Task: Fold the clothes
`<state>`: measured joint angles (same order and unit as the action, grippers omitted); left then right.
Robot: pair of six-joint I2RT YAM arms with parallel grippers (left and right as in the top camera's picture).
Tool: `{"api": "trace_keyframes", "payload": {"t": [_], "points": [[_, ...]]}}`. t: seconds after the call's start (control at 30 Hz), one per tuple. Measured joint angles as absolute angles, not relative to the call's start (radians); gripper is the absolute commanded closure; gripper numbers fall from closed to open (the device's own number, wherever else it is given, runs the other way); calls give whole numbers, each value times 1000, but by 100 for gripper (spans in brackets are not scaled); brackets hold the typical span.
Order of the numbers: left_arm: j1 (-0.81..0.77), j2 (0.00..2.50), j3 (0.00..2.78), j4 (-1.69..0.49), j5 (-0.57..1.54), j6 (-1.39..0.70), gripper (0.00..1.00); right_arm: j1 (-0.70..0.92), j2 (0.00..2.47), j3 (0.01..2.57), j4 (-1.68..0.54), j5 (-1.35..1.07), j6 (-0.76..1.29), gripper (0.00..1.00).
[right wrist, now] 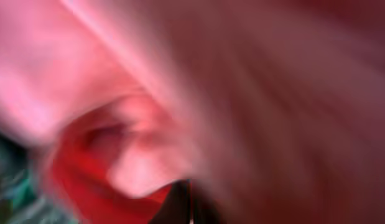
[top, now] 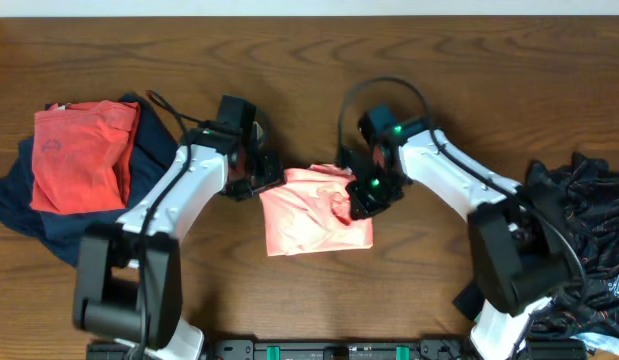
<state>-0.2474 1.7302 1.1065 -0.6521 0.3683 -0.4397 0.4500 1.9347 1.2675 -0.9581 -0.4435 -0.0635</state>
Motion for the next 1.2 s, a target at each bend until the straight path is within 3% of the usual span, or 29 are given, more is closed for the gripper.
{"api": "trace_keyframes", "payload": {"t": [0.4, 0.47, 0.57, 0.87, 1.03, 1.2], "points": [[-273, 1757, 1106, -756, 405, -406, 40, 331, 1955, 1221, -794, -260, 80, 90], [-273, 1747, 1105, -782, 420, -395, 39, 331, 1952, 1222, -772, -230, 80, 87], [-273, 1698, 1104, -776, 432, -383, 28, 331, 1950, 1236, -751, -155, 84, 83], [-272, 1536, 1103, -476, 446, -292, 7, 324, 1930, 1402, -860, -7, 99, 69], [-272, 1588, 1103, -370, 454, -232, 6, 324, 1800, 1492, -931, 10, 109, 49], [-272, 1713, 1103, -313, 538, -200, 5, 324, 1655, 1522, -986, 19, 106, 45]]}}
